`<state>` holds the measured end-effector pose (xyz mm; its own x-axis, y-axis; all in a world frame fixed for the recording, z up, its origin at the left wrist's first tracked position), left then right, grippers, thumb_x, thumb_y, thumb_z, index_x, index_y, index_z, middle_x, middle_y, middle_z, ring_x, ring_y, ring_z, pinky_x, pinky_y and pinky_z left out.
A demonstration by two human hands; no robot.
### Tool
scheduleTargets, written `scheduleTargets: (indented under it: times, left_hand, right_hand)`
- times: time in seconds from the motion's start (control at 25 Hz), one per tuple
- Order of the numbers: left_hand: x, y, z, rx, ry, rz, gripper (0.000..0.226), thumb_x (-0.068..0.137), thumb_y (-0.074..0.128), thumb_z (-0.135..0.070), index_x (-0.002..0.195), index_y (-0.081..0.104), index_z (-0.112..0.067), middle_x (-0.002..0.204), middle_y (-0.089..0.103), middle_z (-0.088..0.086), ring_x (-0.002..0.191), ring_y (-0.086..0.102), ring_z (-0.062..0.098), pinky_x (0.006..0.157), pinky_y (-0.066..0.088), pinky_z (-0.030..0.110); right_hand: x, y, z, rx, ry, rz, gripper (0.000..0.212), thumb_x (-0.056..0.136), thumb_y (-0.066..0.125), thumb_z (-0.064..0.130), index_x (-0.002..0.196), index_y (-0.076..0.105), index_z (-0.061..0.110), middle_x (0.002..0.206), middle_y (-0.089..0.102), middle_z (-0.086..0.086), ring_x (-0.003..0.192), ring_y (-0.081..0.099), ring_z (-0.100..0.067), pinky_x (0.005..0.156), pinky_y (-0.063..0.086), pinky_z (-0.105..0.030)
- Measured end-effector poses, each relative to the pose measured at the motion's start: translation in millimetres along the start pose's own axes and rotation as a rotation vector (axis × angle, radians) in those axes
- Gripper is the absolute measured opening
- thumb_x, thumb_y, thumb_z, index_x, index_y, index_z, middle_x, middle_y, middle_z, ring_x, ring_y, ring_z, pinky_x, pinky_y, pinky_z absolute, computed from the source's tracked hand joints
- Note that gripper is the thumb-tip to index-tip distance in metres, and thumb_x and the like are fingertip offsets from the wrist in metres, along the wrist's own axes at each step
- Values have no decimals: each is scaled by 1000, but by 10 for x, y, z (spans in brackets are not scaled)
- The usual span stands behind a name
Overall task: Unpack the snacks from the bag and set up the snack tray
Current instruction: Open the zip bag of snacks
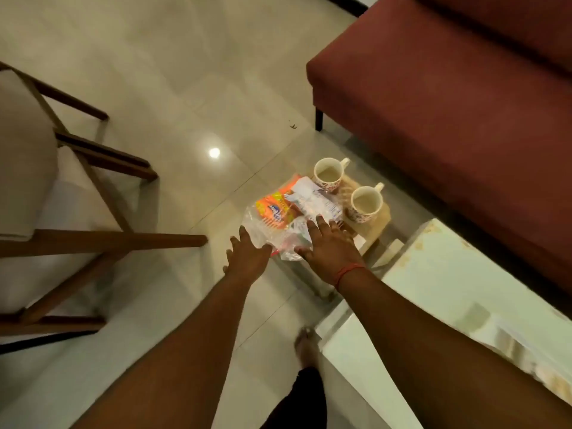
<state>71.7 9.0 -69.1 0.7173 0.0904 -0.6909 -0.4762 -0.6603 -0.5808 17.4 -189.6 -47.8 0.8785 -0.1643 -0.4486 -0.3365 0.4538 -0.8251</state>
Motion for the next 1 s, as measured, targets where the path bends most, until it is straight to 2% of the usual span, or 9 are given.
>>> scheduleTargets:
  times: [0.08, 0.16, 0.36, 0.48, 0.56, 0.72, 0.84, 0.92, 1.0]
  left_hand:
    - [316, 91, 128, -245, -68, 24, 80, 92, 63, -39, 154, 15, -20, 157, 31, 15, 138, 38, 37, 99, 37, 39]
    - [574, 255, 213, -417, -143, 56, 71, 90, 67, -36, 148, 28, -21, 148, 44, 14, 124, 49, 32, 92, 41, 36]
    - [1095, 313, 251, -389, -203, -68, 88, 83, 75, -38, 150, 22, -18, 149, 39, 18, 132, 45, 40, 107, 41, 56]
    - [1237, 348, 177, -507, -129, -18, 43, 86, 72, -20, 124, 53, -15, 122, 66, 14, 95, 69, 27, 81, 59, 40]
    - [1175, 225, 93, -477, -41, -43, 24, 89, 68, -17, 111, 59, -21, 108, 70, 6, 81, 69, 15, 61, 57, 25]
    - [796, -47, -224, -518, 81, 11, 28, 95, 61, -25, 122, 61, -17, 110, 72, 7, 95, 71, 24, 79, 61, 40]
    - [279, -323, -544, -541, 153, 30, 37, 96, 59, -35, 125, 61, -12, 115, 71, 12, 102, 70, 30, 90, 57, 48]
    - [-149, -480, -782, -518, 197, 18, 47, 93, 60, -46, 125, 60, -12, 116, 70, 12, 104, 69, 31, 93, 55, 49]
    - [-571, -518, -1010, -490, 225, 7, 56, 87, 60, -56, 124, 58, -14, 117, 69, 11, 104, 67, 32, 95, 53, 50]
  right_hand:
    - [289, 265, 178, -114, -106, 34, 83, 92, 40, 68, 157, 15, 24, 167, 11, -6, 153, 11, -31, 121, 16, -55]
    - [464, 569, 307, -229, -216, 94, 88, 89, 48, 67, 157, 13, 23, 167, 8, -7, 153, 8, -32, 121, 12, -56]
    - [787, 942, 358, -365, -252, 85, 83, 93, 55, 49, 157, 10, 21, 167, 7, -9, 152, 11, -36, 117, 18, -62]
    - [898, 969, 402, -344, -240, 37, 66, 100, 43, 32, 157, 12, 21, 166, 9, -11, 152, 14, -37, 117, 19, -63]
    - [875, 946, 458, -312, -249, 31, 64, 102, 41, 28, 158, 10, 21, 167, 8, -11, 152, 12, -37, 118, 18, -62]
    - [688, 694, 661, -126, -270, 23, 66, 102, 37, 16, 159, 4, 23, 167, 7, -7, 152, 15, -34, 119, 25, -54]
    - [368, 269, 832, -44, -336, -31, 67, 100, 39, 13, 159, 7, 24, 166, 15, -4, 144, 35, -34, 100, 48, -49]
    - [91, -70, 839, -20, -369, -78, 72, 98, 45, 15, 159, 7, 27, 165, 21, -1, 129, 52, -34, 85, 55, -45]
    - [-195, -373, 736, 72, -360, -91, 74, 100, 50, 27, 157, 4, 36, 160, 34, -1, 114, 62, -34, 82, 57, -44]
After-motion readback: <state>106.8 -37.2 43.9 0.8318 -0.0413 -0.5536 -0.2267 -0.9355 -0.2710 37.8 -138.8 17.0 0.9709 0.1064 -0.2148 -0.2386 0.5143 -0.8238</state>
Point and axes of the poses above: each hand's wrist, its own x-axis towards the middle knuckle, its own y-axis out of the palm, z = x × y, the point moved 10 cm from there along x, towards the middle knuckle
